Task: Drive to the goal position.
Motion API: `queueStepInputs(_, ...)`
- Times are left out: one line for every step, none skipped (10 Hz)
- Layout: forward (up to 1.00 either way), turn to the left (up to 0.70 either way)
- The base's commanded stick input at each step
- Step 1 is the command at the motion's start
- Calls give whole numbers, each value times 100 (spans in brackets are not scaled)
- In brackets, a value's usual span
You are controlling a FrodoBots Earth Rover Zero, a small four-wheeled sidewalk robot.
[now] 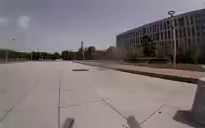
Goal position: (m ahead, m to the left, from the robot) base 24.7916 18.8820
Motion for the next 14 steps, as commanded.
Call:
queueStepInputs(70, 0)
queueStepInputs(70, 0)
queueStepInputs(70, 0)
queueStepInputs(70, 0)
queueStepInputs(70, 0)
queueStepInputs(70, 26)
queueStepInputs(70, 35)
queueStepInputs(70, 35)
queueStepInputs(70, 7)
queueStepInputs(70, 0)
queueStepInputs(70, 0)
queueStepInputs(70, 1)
queueStepInputs(70, 1)
queueStepInputs(70, 1)
